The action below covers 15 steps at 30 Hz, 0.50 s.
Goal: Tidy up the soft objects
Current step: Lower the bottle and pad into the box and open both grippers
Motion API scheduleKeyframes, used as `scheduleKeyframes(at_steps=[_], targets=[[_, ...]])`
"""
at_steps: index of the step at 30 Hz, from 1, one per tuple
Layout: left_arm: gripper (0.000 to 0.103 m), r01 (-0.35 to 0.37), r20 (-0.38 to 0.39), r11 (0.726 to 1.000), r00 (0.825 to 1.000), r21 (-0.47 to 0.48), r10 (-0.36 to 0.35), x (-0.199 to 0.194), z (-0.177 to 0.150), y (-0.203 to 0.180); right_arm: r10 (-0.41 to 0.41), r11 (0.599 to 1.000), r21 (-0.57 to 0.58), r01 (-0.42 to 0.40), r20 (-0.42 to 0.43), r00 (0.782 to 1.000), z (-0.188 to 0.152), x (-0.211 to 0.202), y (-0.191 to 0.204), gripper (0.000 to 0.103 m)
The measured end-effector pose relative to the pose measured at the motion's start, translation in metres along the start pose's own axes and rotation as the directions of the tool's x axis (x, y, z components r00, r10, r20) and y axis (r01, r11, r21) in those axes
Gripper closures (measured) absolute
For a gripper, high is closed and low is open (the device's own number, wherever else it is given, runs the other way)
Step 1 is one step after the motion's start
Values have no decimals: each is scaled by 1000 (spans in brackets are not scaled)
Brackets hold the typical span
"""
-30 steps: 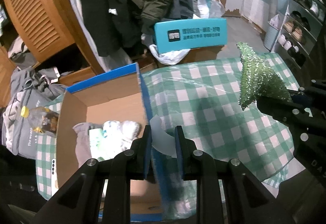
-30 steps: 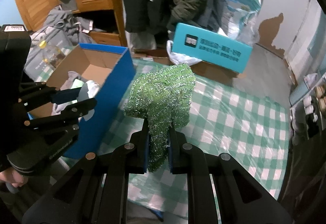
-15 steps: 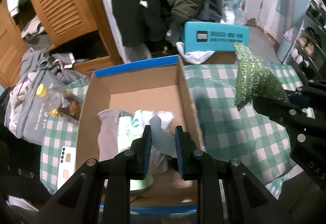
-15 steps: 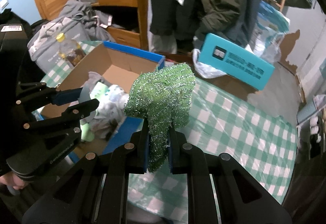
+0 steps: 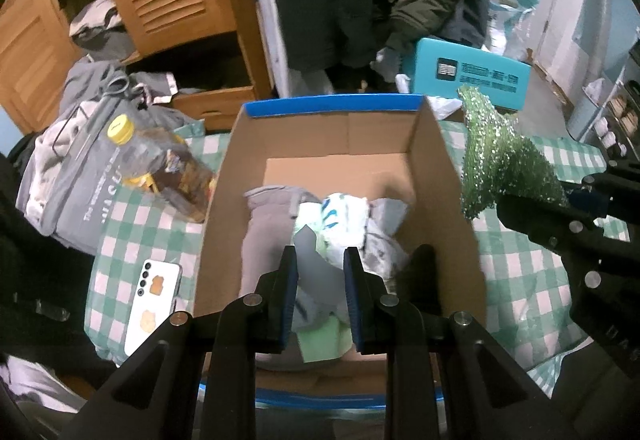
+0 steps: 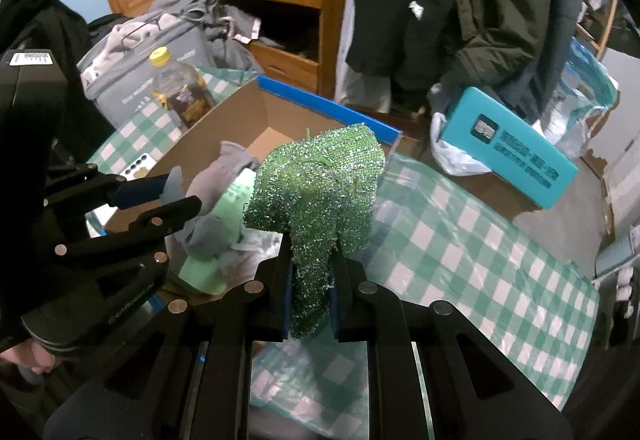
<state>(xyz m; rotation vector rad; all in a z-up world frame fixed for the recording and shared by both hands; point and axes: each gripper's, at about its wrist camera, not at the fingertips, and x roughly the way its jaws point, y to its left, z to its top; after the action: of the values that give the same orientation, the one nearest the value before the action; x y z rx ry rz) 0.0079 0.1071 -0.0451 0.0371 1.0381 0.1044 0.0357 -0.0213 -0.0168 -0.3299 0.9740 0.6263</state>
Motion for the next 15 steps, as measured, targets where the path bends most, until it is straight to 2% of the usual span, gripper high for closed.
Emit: scheduleKeyframes(at_steps=[9,15], targets=[[79,-2,-36,1000,999,-26,2,15,-3,13,30,999,-27,-31,-43,999,8,26,17,90],[74,-1,-66,999,998,-47,-2,24,-4,18,50,998,-33,-52,-62,997,12,40,21,90]])
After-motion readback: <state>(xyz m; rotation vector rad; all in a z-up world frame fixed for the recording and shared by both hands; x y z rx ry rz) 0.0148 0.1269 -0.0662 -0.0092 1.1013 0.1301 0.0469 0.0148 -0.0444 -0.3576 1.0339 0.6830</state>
